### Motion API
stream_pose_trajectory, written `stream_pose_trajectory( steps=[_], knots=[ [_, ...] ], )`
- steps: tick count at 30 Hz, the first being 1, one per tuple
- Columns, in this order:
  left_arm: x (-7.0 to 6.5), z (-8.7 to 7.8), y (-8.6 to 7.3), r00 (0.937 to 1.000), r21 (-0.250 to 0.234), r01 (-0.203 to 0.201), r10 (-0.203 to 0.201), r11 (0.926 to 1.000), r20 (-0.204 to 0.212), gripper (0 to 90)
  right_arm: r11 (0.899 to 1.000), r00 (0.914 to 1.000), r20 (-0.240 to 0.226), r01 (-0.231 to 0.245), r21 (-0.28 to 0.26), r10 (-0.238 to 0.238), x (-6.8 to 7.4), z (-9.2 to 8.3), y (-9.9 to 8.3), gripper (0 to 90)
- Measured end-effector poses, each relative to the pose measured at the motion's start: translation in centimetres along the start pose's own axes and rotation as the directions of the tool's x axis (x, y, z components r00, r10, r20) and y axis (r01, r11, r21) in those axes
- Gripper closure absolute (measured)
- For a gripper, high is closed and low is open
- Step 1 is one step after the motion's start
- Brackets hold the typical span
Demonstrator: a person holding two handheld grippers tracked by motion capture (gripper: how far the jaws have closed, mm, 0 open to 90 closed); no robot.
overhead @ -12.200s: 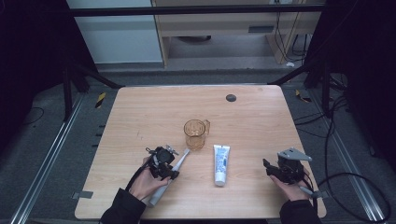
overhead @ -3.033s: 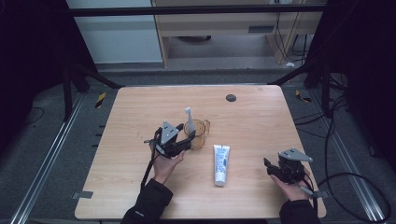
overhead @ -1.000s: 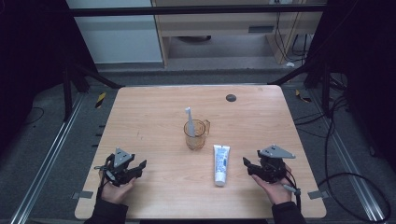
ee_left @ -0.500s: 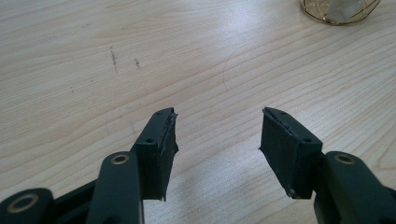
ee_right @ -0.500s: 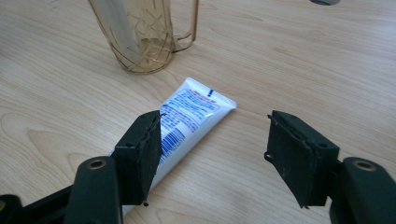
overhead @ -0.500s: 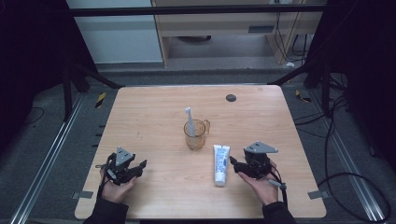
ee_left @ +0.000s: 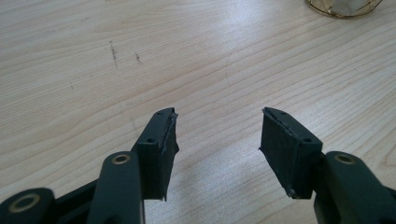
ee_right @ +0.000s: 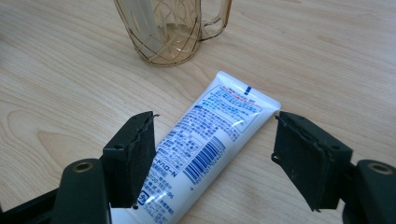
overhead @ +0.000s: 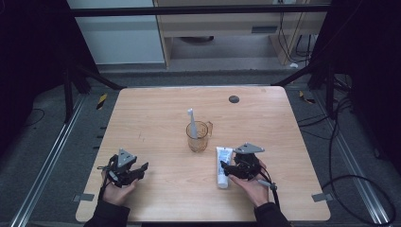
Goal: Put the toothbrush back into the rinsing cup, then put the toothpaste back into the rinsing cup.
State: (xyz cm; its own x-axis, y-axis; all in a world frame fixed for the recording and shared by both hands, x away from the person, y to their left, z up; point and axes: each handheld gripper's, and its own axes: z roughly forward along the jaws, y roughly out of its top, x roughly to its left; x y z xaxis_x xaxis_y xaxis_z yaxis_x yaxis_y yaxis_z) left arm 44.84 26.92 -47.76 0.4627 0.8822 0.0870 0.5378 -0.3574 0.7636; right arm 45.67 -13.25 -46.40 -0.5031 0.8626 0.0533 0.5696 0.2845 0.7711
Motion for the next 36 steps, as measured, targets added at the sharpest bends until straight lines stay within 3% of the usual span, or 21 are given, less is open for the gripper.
stream_pose_trajectory(
  steps=[15, 30, 36],
  knots=[
    [0.1, 0.0, 0.0, 1.0000, 0.008, 0.000, 0.000, 1.0000, 0.000, 45.1, 0.997, 0.9999, -0.012, 0.000, 0.075, 0.001, 1.5, 2.5, -0.4, 30.0],
    [0.1, 0.0, 0.0, 1.0000, 0.011, -0.004, 0.004, 0.9999, 0.001, 45.3, 0.995, 0.9997, -0.004, -0.022, 0.098, 0.022, 1.4, 3.0, -0.7, 30.2],
    [0.0, 0.0, 0.0, 1.0000, 0.015, -0.008, 0.008, 0.9999, -0.001, 45.4, 0.994, 0.9997, -0.021, -0.009, 0.105, 0.011, 1.3, 2.7, -0.7, 35.6]
  ],
)
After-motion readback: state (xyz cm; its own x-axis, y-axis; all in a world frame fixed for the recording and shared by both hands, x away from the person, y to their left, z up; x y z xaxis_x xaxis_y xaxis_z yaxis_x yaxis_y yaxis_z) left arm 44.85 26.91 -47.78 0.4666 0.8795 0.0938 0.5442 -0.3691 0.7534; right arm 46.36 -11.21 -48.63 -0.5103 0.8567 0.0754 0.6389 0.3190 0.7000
